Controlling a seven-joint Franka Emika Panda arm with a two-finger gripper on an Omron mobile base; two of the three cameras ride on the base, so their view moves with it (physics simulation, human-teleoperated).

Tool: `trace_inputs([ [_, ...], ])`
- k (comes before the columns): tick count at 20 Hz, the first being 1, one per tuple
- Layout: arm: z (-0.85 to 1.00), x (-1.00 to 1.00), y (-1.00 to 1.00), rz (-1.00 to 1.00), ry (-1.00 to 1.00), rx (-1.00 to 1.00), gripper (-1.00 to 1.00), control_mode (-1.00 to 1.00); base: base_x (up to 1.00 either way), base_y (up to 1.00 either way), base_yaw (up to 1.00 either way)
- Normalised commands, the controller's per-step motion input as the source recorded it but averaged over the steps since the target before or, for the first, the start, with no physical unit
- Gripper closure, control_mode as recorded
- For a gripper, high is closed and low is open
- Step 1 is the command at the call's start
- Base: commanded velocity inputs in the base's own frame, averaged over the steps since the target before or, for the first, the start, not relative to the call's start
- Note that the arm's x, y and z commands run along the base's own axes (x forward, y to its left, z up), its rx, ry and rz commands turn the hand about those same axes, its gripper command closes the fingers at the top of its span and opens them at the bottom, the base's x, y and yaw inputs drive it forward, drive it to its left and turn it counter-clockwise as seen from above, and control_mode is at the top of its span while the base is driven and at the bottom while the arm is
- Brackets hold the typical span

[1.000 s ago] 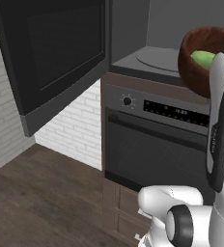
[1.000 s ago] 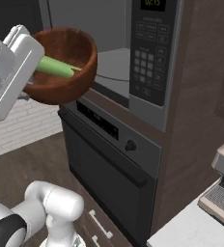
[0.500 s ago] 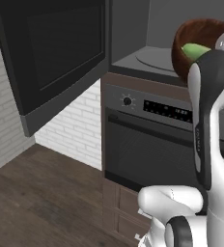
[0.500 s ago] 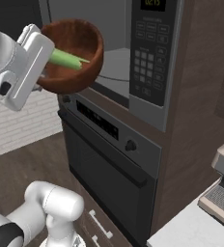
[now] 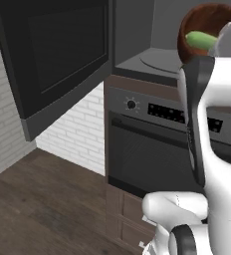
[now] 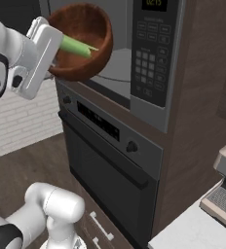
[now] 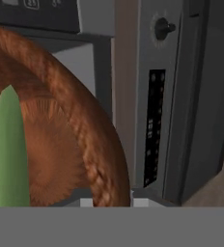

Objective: Pick the corn from the sink and place it in the bowl. Then pick the bowl and place it in the microwave. Then close the microwave door and press the start button.

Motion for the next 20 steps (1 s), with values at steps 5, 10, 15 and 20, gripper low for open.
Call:
trace_inputs([
  [5, 0.04, 0.5, -0.17, -0.04, 0.05, 0.0, 1.0, -1.0, 0.0, 0.0, 0.0],
  [10, 0.0, 0.47, -0.37, 0.0, 0.02, 0.0, 1.0, -1.0, 0.0, 0.0, 0.0],
  [15, 0.0, 0.41, -0.28, 0.0, 0.0, 0.0, 1.0, -1.0, 0.0, 0.0, 0.0],
  [20, -0.09, 0.45, -0.05, 0.0, 0.02, 0.0, 1.0, -1.0, 0.0, 0.0, 0.0],
])
